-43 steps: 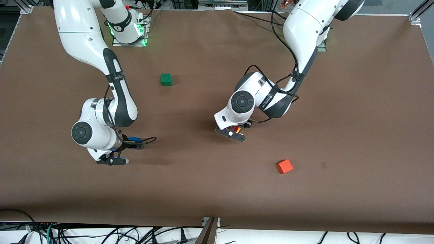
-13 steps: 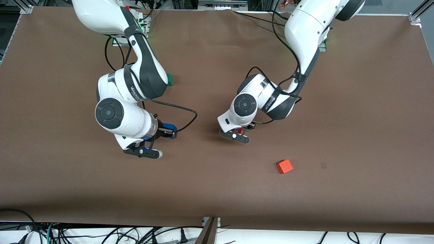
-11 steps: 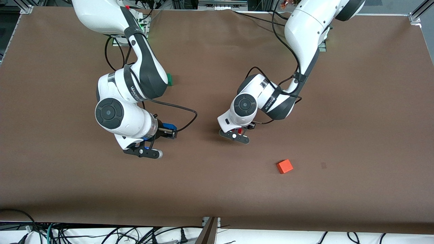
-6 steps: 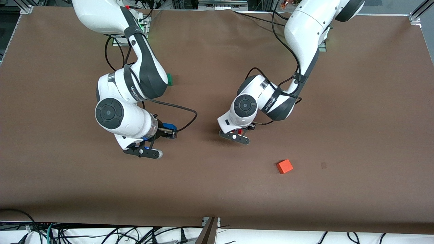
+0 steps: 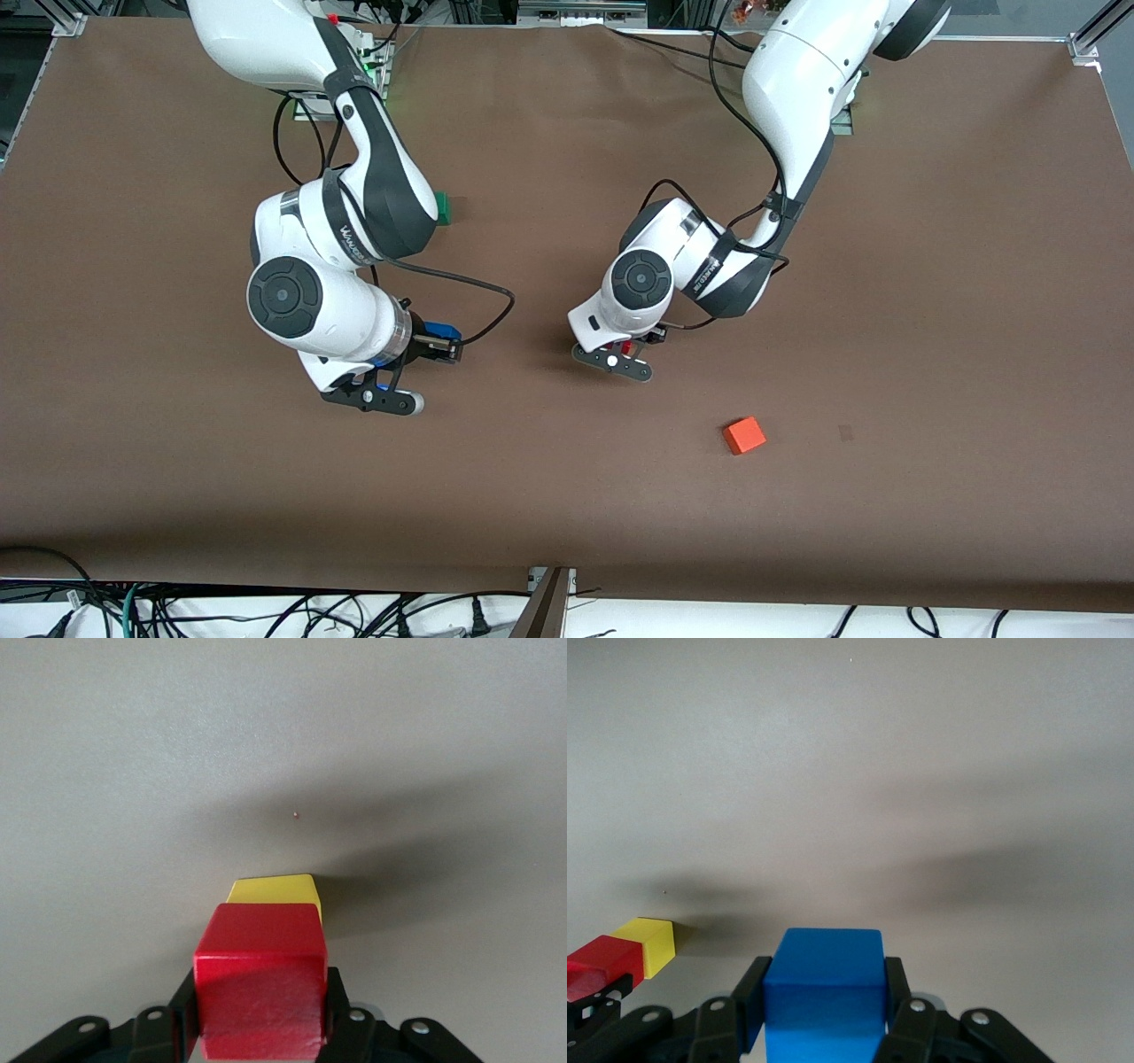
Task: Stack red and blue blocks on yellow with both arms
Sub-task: 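Lower the red cube onto the yellow cube while the right gripper lifts the blue cube, then open the left gripper and withdraw it from the red cube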
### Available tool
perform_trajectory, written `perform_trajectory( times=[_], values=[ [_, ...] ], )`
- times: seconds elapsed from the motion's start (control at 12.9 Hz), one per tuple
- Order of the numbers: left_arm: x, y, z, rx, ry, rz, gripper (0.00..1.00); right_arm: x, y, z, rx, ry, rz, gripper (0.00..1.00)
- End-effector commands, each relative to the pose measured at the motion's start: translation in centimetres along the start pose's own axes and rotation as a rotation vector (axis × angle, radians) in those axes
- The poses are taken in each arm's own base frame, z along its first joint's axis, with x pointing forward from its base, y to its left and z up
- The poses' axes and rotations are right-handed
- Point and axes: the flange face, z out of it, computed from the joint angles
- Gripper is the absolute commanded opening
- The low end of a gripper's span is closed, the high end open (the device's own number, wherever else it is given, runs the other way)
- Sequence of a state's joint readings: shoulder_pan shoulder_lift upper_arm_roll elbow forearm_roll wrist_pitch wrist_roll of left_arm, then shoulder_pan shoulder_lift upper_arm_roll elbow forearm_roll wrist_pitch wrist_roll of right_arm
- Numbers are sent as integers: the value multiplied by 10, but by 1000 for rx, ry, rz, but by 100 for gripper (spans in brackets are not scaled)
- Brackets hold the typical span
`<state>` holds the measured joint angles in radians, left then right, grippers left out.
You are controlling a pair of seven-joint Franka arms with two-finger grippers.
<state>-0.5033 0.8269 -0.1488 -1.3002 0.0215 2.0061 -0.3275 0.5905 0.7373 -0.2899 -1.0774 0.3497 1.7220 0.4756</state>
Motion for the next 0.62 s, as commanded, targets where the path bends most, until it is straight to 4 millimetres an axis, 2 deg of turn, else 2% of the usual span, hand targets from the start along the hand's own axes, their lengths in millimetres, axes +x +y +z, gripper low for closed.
perform_trajectory(
  times=[0.0,0.23,0.39,0.46,0.54],
  values=[
    [9,-1,16,-1,2,-12,100,-2,0,-11,18,-11,7,44],
    [4,-5,-26,-6,-20,-24,100,-2,0,-12,20,-7,13,43],
    [12,-35,-85,-1,-59,-62,100,-3,-3,-11,22,-6,13,44],
    [13,-48,-108,2,-70,-77,100,-5,-6,-11,22,-5,14,43],
    [16,-71,-119,9,-80,-107,100,-8,-11,-10,25,-6,37,44]
  ],
)
